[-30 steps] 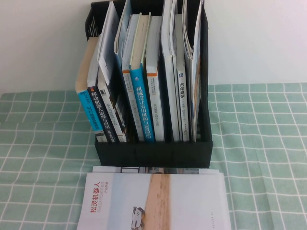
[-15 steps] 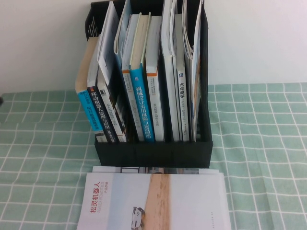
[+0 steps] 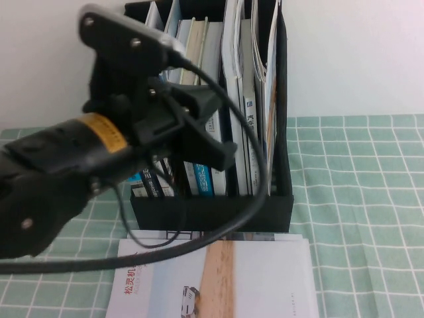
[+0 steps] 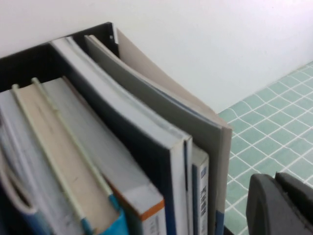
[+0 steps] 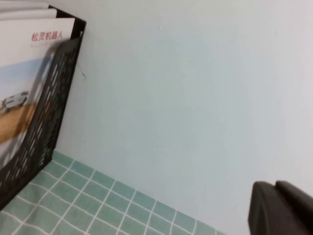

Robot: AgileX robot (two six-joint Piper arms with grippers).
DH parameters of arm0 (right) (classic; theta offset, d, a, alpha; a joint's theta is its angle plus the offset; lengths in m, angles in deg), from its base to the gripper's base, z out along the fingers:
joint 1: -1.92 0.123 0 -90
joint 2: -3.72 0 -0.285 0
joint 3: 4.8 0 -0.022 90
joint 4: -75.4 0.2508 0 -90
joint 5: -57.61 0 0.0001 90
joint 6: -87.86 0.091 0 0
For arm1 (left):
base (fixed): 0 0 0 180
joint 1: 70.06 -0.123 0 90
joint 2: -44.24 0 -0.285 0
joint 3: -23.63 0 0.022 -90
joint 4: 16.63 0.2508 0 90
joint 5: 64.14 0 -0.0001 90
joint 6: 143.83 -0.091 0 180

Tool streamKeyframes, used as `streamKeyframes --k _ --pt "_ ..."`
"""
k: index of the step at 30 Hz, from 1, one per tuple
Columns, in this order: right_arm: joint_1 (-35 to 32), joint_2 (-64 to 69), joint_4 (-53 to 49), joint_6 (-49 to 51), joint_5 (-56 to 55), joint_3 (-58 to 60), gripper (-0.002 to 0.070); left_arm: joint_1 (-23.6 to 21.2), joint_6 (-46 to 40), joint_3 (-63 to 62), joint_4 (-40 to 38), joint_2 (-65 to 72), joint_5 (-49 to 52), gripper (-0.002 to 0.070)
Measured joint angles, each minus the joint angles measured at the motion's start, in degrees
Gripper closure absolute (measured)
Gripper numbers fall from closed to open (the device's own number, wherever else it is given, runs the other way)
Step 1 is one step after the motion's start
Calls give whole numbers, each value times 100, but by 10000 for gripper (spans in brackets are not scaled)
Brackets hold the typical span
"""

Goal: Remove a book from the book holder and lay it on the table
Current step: Hold the bookshelf

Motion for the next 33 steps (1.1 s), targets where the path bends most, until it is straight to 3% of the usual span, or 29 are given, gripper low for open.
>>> streamKeyframes --k 7,14,25,28,33 --pt "13 0 705 -441 161 0 678 96 -26 -828 0 916 -8 678" --pt "13 0 1994 -2701 2135 -8 678 132 -26 -1278 0 1318 -8 678" --pt "13 61 2219 -3092 2424 282 678 132 -55 -1278 22 1373 141 678" --pt "13 328 1802 -2554 3075 315 678 132 -55 -1287 22 1373 237 678" --pt "13 694 -728 -87 3043 366 678 132 -55 -1301 22 1373 332 678"
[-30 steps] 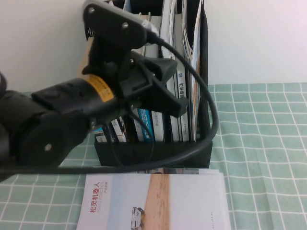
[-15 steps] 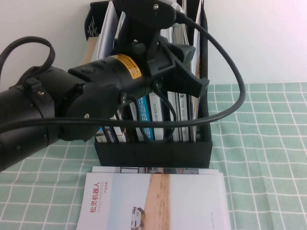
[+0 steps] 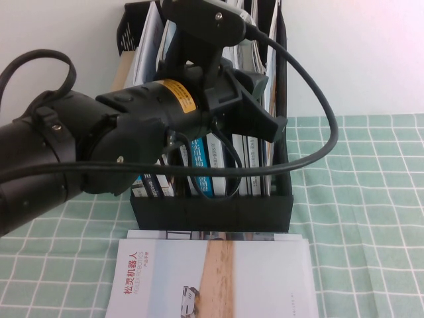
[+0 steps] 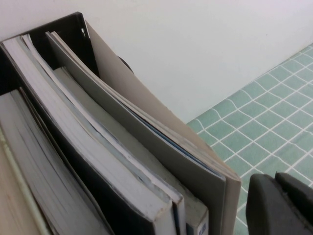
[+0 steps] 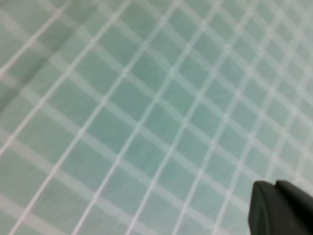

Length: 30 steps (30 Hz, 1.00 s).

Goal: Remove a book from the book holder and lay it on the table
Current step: Hold the bookshelf

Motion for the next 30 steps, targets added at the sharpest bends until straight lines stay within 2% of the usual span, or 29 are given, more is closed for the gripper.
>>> streamKeyframes --k 3,8,13,16,21,30 --pt "0 -54 -912 793 -1155 13 678 0 0 0 -10 0 21 678" --pt "0 -232 -1222 1580 -4878 466 678 0 0 0 -10 0 44 678" --pt "0 -233 -2023 3216 -6838 995 678 0 11 -4 -10 0 44 677" --pt "0 -233 -2732 3841 -7364 1250 678 0 11 -4 -10 0 26 678" --pt "0 -233 -3500 4507 -7572 1590 678 0 -1 -29 -10 12 -111 678" --pt "0 -59 -3972 4905 -8277 1851 678 0 -200 -82 349 544 511 677"
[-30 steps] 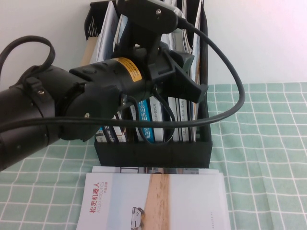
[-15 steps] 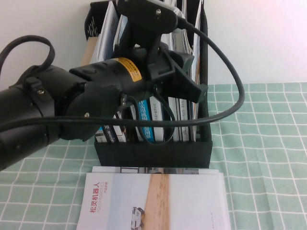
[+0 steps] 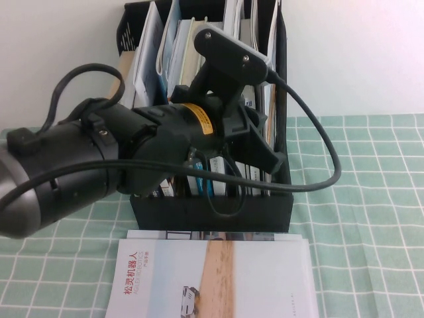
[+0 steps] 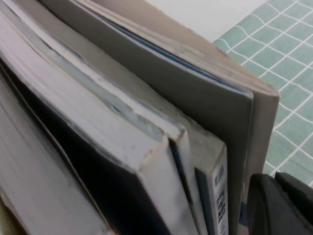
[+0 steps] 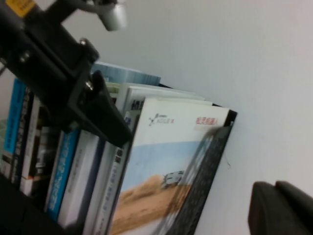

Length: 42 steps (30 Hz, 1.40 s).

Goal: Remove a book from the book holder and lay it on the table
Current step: Hold the bookshelf

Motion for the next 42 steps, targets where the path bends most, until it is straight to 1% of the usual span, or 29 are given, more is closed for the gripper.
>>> streamKeyframes --k 9,18,25,28,33,34,36,38,42 --pt "0 933 -112 -20 -636 13 678 0 -23 0 45 180 -560 677" --pt "0 2066 -74 -310 -1270 -27 678 -48 -23 0 53 222 -584 677" --pt "0 3021 -184 -321 -1756 -563 675 -178 -11 0 0 237 -594 678" --pt "11 3349 -195 -321 -1820 -841 625 -178 -2 0 0 250 -606 678" --pt "367 3892 -195 -321 -1820 -1363 425 -178 12 0 0 309 -701 678" --pt "466 3988 -168 -321 -1820 -1451 404 -178 12 0 0 321 -717 678" --pt "758 4234 -1 -370 -1699 -1659 377 -178 12 -9 0 346 -754 678" --pt "1057 4463 335 -594 -1486 -1822 365 -178 12 -13 0 393 -812 678" --pt "1649 4960 1347 -1427 -1142 -2017 356 -178 62 -35 0 445 -915 678"
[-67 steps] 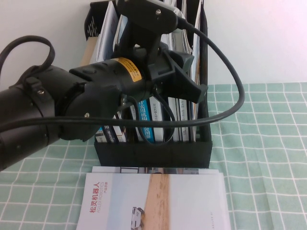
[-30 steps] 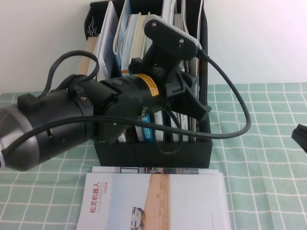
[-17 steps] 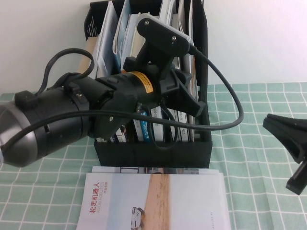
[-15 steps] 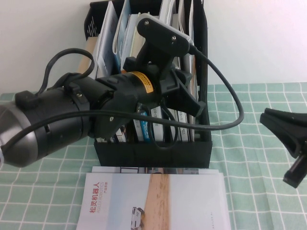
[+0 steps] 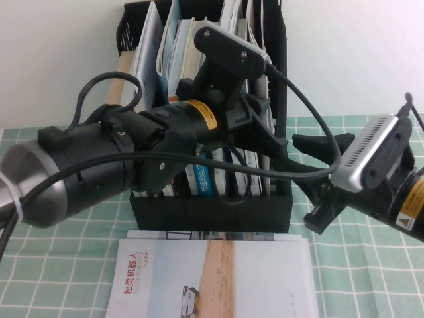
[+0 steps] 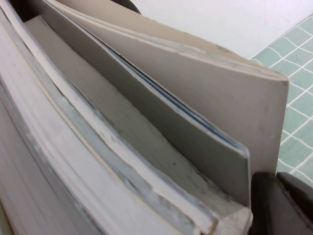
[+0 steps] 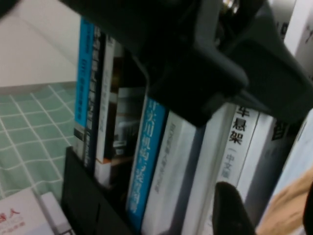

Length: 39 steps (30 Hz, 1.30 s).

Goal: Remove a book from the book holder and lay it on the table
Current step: Hold the bookshelf, then pick up the right side book from the book shelf

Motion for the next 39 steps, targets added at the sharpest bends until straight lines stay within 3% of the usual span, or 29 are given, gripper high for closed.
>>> streamKeyframes --k 7,20,39 --pt "235 657 1871 -994 -116 -63 353 0 61 -4 0 26 -85 678" --pt "603 1475 2066 -1107 -403 -871 353 0 94 -4 0 35 -141 678" --pt "625 1549 2456 -1191 -442 -906 377 -8 104 -4 0 35 -174 678"
